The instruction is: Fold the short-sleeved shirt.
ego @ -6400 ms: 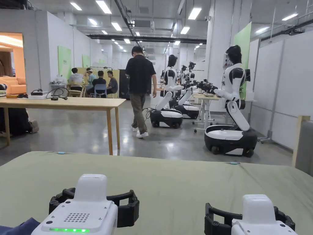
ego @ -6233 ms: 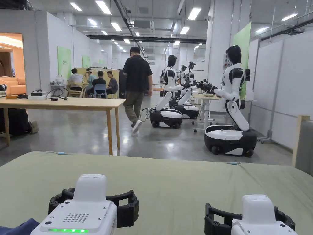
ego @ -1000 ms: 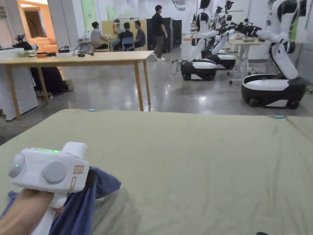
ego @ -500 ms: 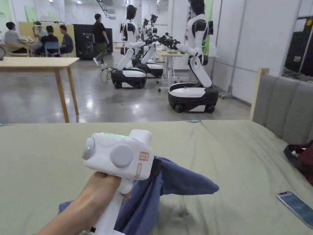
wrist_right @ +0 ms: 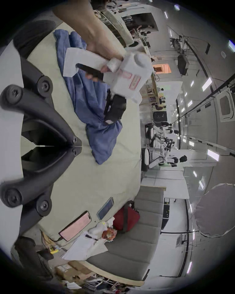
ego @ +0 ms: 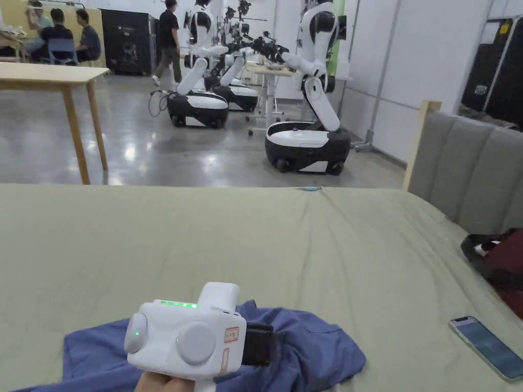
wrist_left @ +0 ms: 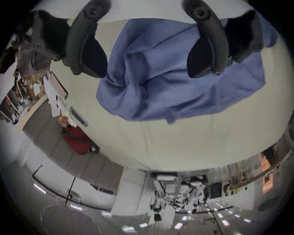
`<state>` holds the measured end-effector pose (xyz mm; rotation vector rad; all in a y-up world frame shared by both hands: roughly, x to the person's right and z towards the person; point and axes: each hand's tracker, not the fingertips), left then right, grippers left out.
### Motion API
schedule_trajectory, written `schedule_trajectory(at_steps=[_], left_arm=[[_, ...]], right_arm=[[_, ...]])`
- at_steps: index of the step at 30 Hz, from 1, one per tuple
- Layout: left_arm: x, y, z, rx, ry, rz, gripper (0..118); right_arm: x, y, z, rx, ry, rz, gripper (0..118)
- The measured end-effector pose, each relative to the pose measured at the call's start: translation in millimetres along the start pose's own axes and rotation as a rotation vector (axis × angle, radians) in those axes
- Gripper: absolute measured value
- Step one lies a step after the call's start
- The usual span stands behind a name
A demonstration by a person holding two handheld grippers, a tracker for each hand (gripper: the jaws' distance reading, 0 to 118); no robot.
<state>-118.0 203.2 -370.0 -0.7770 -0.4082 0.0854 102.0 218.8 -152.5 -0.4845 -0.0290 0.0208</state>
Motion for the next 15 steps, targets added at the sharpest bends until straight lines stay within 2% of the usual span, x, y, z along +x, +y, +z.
schedule_trajectory(at_steps=[2, 3, 5, 6, 7, 9, 15], left_arm=[[-9, -4, 47, 0.107, 0.02, 0.012, 99], [-15, -15, 76, 0.173, 0.074, 0.035, 94], [-28, -40, 128, 0.271, 0.126, 0.05, 71], [-35, -54, 154, 0.318, 0.161, 0.073, 46], [-40, -69, 178, 0.356, 0.211, 0.074, 2], [-50, -101, 221, 0.467, 0.352, 0.117, 0], [-79, -154, 300, 0.47, 0.568, 0.183, 0]], right_arm=[[-7, 5, 2, 0.018, 0.02, 0.008, 1], [-11, 8, 4, 0.039, 0.021, 0.013, 1], [-18, 12, 7, 0.069, 0.027, 0.018, 1], [-22, 15, 8, 0.085, 0.033, 0.021, 1], [-27, 17, 9, 0.101, 0.034, 0.024, 1], [-35, 21, 12, 0.115, 0.044, 0.024, 1], [-58, 24, 16, 0.131, 0.08, 0.023, 1]])
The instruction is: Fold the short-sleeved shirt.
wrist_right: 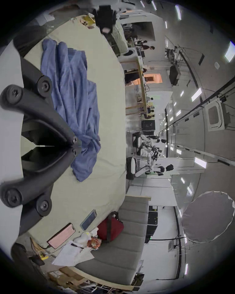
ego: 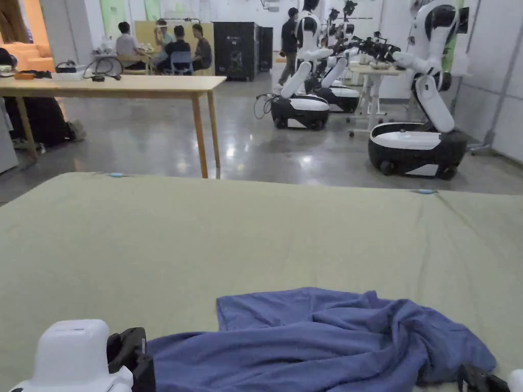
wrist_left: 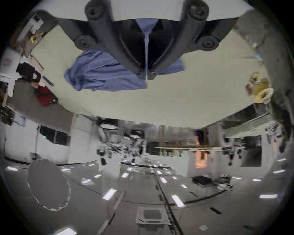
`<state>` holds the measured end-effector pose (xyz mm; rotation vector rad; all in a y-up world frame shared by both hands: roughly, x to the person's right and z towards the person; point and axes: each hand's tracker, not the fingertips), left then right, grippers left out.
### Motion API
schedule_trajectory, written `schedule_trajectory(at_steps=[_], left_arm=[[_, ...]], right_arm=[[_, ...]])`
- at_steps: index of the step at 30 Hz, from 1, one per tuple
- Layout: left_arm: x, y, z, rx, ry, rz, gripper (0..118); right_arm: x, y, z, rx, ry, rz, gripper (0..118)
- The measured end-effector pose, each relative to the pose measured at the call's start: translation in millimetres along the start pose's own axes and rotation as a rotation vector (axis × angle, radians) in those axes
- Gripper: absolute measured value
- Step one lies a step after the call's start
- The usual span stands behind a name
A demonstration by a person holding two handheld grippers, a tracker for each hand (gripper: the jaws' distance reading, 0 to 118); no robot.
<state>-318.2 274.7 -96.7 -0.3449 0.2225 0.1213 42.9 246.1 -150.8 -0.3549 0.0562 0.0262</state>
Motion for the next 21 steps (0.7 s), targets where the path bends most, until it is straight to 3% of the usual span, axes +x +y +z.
schedule_trajectory(at_steps=[8, 14, 15, 17, 18, 19, 20, 21], left_arm=[[-42, -4, -22, -0.091, 0.059, 0.042, 0], [-64, -9, -122, -0.329, 0.023, 0.029, 0], [-67, -12, -143, -0.354, 0.012, 0.045, 4], [-70, -14, -183, -0.43, 0.012, -0.003, 21], [-71, -17, -201, -0.466, 0.017, -0.021, 47], [-71, -22, -220, -0.518, 0.02, -0.044, 99], [-71, -27, -233, -0.56, 0.013, -0.056, 117], [-70, -32, -245, -0.572, -0.001, -0.058, 115]], right_arm=[[-22, -2, -7, -0.025, 0.035, 0.003, 1], [-26, -14, -23, -0.068, 0.051, 0.019, 1], [-26, -16, -28, -0.086, 0.049, 0.023, 1], [-26, -21, -35, -0.101, 0.045, 0.028, 1], [-26, -23, -39, -0.111, 0.04, 0.03, 1], [-25, -24, -44, -0.126, 0.032, 0.033, 1], [-24, -26, -48, -0.135, 0.029, 0.033, 1], [-22, -28, -51, -0.142, 0.026, 0.032, 1]])
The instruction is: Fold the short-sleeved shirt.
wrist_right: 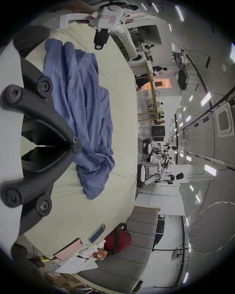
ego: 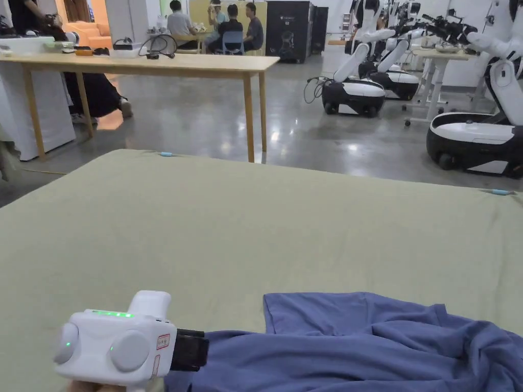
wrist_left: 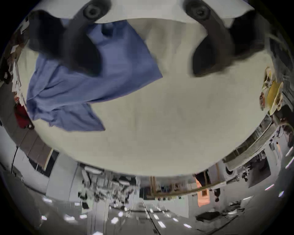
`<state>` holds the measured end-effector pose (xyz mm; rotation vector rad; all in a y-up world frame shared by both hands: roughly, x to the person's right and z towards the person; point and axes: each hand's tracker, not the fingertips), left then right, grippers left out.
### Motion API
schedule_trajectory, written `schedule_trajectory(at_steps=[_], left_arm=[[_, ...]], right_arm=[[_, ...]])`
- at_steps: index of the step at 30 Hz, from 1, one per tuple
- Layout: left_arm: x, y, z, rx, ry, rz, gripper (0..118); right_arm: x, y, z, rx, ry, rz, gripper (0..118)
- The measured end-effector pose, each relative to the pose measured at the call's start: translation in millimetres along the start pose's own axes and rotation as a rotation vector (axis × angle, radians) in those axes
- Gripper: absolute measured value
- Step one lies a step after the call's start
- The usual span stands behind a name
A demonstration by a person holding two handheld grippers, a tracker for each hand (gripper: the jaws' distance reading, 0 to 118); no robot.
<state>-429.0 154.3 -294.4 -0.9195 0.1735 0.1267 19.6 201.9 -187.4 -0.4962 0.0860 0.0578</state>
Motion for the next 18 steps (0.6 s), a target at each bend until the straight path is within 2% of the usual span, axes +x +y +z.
schedule_trajectory(at_steps=[1, 3, 5, 7, 8, 9, 10, 12, 18], left_arm=[[4, 2, -7, -0.01, 0.012, -0.011, 108], [9, 5, -23, -0.053, 0.004, -0.064, 108], [15, 4, -36, -0.08, 0.023, -0.074, 99], [18, 3, -34, -0.119, 0.003, -0.087, 73], [24, 3, -25, -0.082, 0.015, -0.111, 48], [29, 3, -20, -0.07, 0.016, -0.184, 13], [31, 2, -13, -0.048, -0.005, -0.183, 2], [35, 0, -11, -0.042, -0.002, -0.161, 2], [24, 0, -20, -0.053, -0.034, -0.136, 2]], right_arm=[[2, -1, -4, -0.009, -0.006, 0.0, 1], [5, -3, -10, -0.024, -0.016, 0.006, 1], [9, -5, -16, -0.041, -0.021, -0.003, 1], [17, -6, -21, -0.059, -0.023, -0.016, 1], [21, -7, -24, -0.068, -0.031, -0.01, 1], [26, -4, -29, -0.103, -0.077, -0.002, 1], [32, 0, -33, -0.126, -0.109, -0.019, 1], [53, 11, -43, -0.121, -0.084, -0.079, 1], [122, 48, -106, -0.173, -0.179, -0.032, 1]])
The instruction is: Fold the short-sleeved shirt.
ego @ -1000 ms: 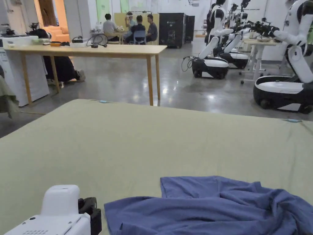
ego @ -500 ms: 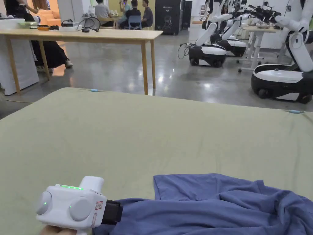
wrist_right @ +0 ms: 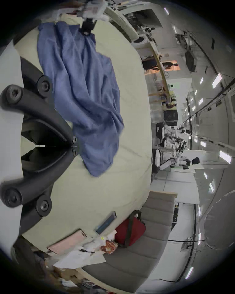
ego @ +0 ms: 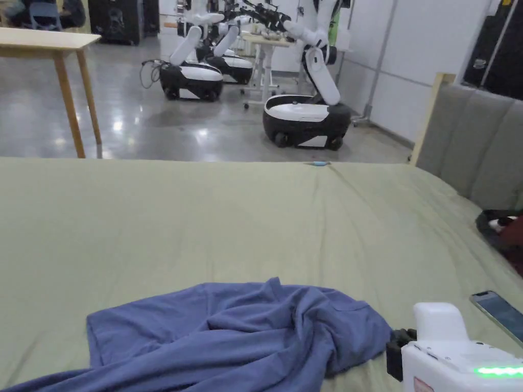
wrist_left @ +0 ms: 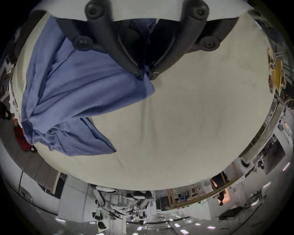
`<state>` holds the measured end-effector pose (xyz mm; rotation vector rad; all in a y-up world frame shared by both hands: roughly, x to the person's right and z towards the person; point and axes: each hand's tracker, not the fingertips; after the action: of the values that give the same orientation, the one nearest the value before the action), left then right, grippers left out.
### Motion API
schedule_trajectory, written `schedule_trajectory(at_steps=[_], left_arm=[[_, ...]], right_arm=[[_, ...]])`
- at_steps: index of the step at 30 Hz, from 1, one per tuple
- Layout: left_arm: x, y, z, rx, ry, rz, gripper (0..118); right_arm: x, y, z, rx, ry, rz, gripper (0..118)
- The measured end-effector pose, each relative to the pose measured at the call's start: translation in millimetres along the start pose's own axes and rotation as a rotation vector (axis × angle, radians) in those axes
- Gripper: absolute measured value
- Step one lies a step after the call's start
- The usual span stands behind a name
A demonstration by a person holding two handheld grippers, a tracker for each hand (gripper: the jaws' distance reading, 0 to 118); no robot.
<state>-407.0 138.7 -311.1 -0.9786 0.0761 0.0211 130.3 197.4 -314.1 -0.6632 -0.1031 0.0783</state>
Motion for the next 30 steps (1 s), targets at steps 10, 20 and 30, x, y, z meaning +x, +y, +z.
schedule_trajectory(at_steps=[10, 20, 30], left_arm=[[-1, -2, 0, -0.011, -0.032, 0.037, 3], [5, 4, 5, -0.03, -0.027, 0.034, 3], [-28, 43, 123, 0.204, 0.043, 0.085, 3]], right_arm=[[46, 48, -142, -0.327, 0.086, -0.061, 116], [25, 42, -158, -0.265, 0.127, 0.061, 4], [61, 112, -12, -0.032, 0.169, 0.006, 4]])
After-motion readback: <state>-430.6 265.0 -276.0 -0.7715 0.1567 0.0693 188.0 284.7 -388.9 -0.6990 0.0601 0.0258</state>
